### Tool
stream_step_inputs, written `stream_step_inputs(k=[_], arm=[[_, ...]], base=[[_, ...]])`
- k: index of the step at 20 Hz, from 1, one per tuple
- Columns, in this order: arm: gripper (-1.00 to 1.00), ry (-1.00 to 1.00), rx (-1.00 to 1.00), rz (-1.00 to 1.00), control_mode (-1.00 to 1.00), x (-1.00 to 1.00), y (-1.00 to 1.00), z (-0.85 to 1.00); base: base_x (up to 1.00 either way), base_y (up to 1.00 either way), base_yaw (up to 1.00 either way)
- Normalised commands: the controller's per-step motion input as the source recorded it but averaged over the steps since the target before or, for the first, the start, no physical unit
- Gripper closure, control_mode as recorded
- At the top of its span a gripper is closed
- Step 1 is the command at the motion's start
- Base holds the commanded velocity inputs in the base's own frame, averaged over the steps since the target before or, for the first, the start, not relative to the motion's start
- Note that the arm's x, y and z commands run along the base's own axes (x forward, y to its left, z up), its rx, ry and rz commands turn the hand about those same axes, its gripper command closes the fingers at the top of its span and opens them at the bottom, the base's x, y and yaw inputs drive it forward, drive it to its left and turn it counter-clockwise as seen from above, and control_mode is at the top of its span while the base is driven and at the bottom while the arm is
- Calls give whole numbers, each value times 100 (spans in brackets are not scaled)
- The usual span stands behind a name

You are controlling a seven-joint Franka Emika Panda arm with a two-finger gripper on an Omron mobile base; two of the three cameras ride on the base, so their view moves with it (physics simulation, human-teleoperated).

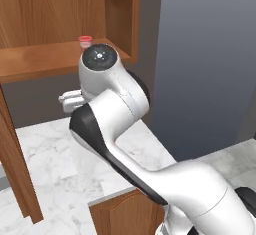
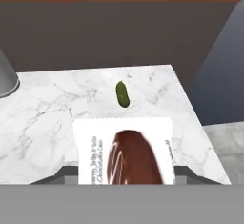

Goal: Pick the bar and bar from the counter and place them in the cabinets closest to them.

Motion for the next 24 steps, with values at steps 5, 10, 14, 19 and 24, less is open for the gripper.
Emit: stream_step_inputs(k=[5, 10, 14, 19, 24], arm=[[100, -11, -3, 0, -100, -1, -1, -15], [100, -11, 5, 0, -100, 0, -4, 22], [100, -4, 5, 0, -100, 0, 0, 55], [100, -6, 1, 0, -100, 0, 0, 43], [100, -11, 0, 0, -100, 13, 0, 16]], base=[[0, 0, 0], [0, 0, 0], [0, 0, 0], [0, 0, 0], [0, 0, 0]])
